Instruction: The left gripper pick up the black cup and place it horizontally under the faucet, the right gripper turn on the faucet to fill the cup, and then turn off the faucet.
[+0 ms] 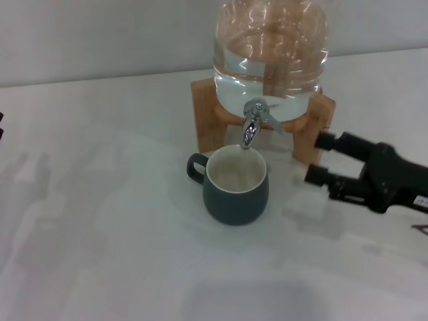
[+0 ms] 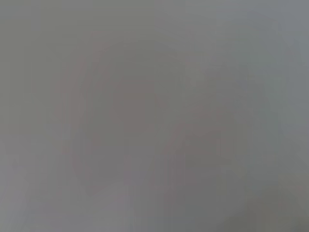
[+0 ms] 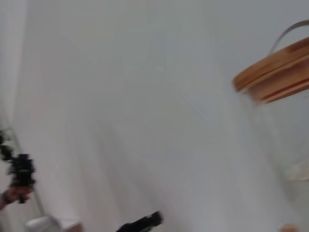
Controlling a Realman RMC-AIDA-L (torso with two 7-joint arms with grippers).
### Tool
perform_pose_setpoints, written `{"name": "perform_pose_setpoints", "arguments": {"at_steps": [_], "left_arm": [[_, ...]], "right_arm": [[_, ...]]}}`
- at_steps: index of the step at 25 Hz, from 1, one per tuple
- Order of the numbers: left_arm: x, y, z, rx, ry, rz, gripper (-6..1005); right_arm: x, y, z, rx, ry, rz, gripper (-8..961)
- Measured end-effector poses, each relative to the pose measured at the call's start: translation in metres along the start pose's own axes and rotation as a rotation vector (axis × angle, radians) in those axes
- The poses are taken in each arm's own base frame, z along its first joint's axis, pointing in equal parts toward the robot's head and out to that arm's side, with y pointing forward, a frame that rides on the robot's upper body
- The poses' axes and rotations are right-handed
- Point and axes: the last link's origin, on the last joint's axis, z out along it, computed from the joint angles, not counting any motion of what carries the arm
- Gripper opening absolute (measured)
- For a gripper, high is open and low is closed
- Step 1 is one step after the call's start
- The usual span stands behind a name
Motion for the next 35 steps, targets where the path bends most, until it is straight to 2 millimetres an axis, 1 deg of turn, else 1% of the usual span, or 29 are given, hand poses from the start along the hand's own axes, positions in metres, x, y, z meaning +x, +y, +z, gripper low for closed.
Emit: {"name": "perform_pose_setpoints", "arguments": {"at_steps": [8, 18, 28, 35], "left_arm": [[0.001, 0.001, 0.002, -0.005, 0.000, 0.000, 398], [-0.001, 0.003, 0.001, -0.014, -0.002, -0.001, 398], [-0.001, 0.004, 0.000, -0.018, -0.002, -0.003, 398], [-0.001, 0.003, -0.001, -0.017, -0.002, -0.003, 398]], "right_arm": [[0.006, 0.006, 0.021, -0.075, 0.036, 0.014, 844], [0.008, 0.005, 0.037, -0.088, 0.053, 0.016, 844], [0.009, -0.006, 0.043, -0.035, 0.077, 0.003, 844], [0.007, -0.007, 0.049, -0.041, 0.075, -0.005, 844]]}}
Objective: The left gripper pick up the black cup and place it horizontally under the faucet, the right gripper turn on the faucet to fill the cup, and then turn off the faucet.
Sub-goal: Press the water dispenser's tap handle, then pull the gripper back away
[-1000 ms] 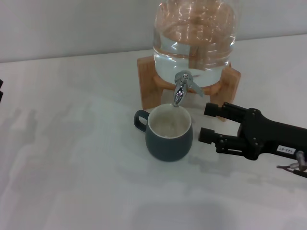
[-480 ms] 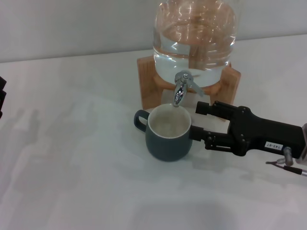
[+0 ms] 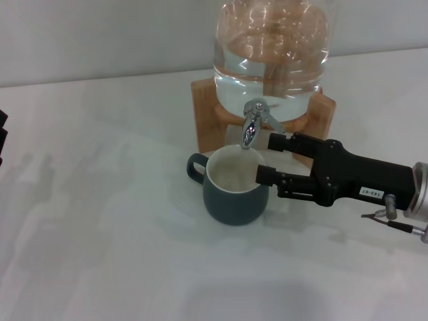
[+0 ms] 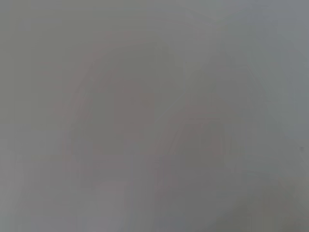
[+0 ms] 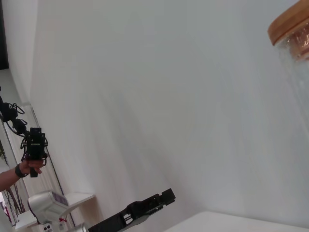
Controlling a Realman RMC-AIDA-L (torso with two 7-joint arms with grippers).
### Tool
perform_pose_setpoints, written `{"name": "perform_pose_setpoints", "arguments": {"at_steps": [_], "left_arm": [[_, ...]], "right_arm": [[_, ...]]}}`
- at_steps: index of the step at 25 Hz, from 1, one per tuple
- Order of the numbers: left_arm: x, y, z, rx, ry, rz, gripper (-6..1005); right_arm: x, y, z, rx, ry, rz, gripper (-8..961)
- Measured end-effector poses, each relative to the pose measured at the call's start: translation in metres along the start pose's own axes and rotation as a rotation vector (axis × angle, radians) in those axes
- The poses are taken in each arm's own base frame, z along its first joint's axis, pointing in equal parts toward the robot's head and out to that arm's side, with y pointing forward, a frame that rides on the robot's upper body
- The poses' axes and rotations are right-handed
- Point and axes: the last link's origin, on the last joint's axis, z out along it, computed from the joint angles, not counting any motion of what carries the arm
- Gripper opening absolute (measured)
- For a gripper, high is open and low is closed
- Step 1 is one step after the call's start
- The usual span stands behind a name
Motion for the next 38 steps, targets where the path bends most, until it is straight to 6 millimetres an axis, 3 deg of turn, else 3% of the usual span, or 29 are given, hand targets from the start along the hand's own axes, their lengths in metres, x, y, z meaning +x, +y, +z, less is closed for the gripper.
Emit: {"name": "perform_pose_setpoints", "arguments": {"at_steps": [38], "left_arm": [[0.001, 0.000, 0.001, -0.002, 0.001, 0.002, 398]], "right_arm": [[-0.008, -0.013, -0.012, 0.083, -0.029, -0.019, 843]]}}
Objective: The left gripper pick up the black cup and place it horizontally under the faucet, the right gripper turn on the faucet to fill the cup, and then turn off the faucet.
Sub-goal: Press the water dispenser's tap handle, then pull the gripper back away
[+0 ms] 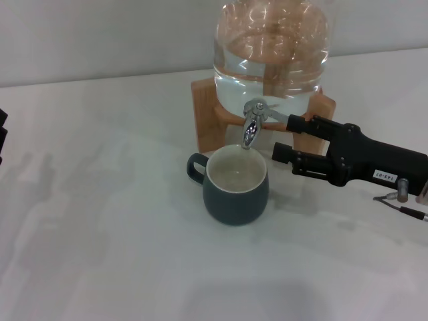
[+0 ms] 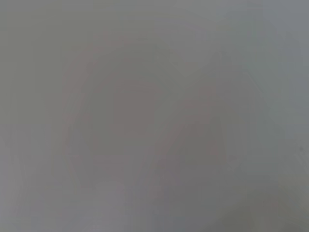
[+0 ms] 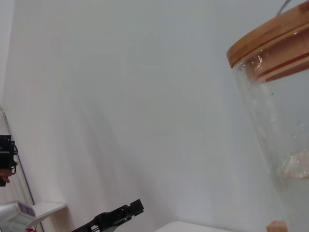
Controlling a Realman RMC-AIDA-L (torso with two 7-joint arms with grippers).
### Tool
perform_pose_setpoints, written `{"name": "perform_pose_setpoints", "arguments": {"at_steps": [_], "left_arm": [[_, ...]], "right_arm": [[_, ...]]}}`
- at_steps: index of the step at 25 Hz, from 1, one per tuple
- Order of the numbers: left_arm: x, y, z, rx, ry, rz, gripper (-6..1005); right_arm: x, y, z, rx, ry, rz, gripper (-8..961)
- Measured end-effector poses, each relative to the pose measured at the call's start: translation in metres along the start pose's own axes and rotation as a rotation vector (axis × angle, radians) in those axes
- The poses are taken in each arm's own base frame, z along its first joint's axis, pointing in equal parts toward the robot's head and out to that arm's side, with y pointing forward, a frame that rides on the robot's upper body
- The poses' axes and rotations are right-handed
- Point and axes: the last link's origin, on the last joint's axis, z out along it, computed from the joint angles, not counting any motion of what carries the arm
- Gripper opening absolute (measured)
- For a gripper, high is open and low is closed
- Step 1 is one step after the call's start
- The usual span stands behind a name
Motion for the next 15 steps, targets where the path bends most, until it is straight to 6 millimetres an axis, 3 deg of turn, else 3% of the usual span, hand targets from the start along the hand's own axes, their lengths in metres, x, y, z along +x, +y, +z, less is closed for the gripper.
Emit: {"name": "perform_pose_setpoints", "arguments": {"at_steps": [15], "left_arm": [[0.0005, 0.0001, -0.0002, 0.000, 0.002, 0.000, 402]], "right_arm": [[-0.0024, -0.0063, -0.0018, 0.036, -0.006, -0.007, 843]]}}
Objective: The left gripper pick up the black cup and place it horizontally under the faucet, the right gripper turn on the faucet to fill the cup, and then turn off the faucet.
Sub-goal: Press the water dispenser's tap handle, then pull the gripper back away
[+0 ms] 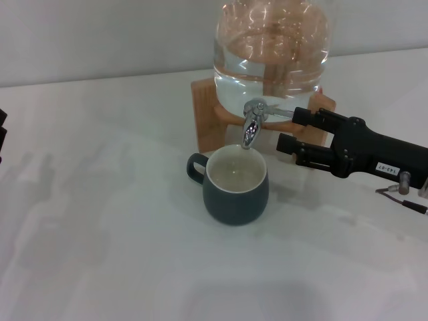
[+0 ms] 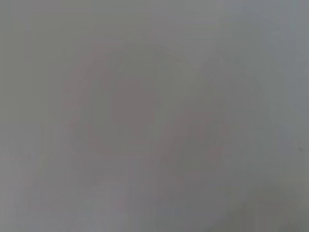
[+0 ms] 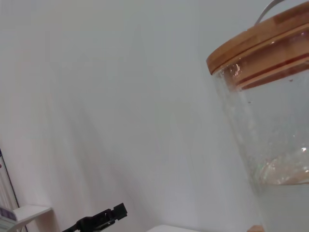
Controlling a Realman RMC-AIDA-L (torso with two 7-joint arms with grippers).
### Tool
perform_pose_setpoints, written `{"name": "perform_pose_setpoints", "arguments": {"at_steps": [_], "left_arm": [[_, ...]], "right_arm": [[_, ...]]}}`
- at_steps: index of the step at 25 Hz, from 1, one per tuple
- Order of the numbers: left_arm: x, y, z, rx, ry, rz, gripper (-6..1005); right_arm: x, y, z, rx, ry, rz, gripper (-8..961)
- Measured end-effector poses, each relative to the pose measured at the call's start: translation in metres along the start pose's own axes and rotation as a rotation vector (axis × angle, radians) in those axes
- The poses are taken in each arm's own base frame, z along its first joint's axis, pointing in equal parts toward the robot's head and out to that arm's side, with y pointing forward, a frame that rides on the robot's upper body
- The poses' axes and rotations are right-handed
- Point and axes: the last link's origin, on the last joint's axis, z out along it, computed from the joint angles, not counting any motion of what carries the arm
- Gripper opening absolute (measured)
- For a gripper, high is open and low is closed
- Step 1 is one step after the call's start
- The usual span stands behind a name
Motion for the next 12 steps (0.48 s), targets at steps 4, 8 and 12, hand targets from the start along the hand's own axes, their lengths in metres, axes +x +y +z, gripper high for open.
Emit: {"name": "perform_pose_setpoints", "arguments": {"at_steps": [4, 8, 12], "left_arm": [[0.000, 0.000, 0.000, 0.002, 0.000, 0.000, 413], [0.000, -0.001, -0.001, 0.007, 0.000, -0.001, 425], [0.001, -0.001, 0.001, 0.004, 0.001, 0.000, 436]], "right_arm": [[-0.002, 0.004, -0.002, -0.028, -0.014, 0.003, 843], [-0.008, 0.011, -0.008, -0.074, -0.050, 0.003, 843], [-0.011, 0.012, -0.013, -0.081, -0.071, 0.000, 843]]}}
